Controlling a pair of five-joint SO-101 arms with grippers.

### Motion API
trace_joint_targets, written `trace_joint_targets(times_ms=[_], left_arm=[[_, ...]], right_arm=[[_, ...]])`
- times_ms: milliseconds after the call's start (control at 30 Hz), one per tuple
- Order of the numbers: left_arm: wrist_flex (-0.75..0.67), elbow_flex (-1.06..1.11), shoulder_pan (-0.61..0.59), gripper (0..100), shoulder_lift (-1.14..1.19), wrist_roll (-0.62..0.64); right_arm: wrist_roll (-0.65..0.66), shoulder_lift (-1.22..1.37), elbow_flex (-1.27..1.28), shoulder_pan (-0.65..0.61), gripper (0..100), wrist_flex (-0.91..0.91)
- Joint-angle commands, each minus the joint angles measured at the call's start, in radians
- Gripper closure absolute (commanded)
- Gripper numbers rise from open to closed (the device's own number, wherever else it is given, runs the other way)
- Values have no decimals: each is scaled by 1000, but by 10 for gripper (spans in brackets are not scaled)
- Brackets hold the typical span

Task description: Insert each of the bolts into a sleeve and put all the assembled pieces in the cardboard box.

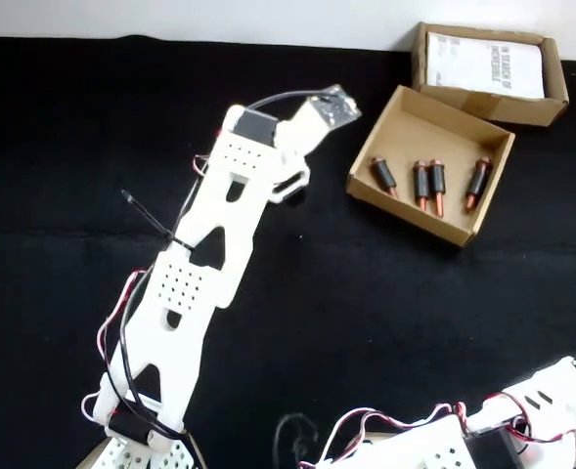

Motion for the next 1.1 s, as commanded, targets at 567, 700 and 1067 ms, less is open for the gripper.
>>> trace_joint_targets(times_ms=[567,700,1067], left_arm=[[-172,-38,-36,911,128,-51],[-206,-30,-38,986,131,-51],[-127,-114,-42,991,84,41]], right_arm=[[52,-19,-2,-4,987,-13],[52,-19,-2,-4,987,-13],[54,-19,42,-50,987,-13]])
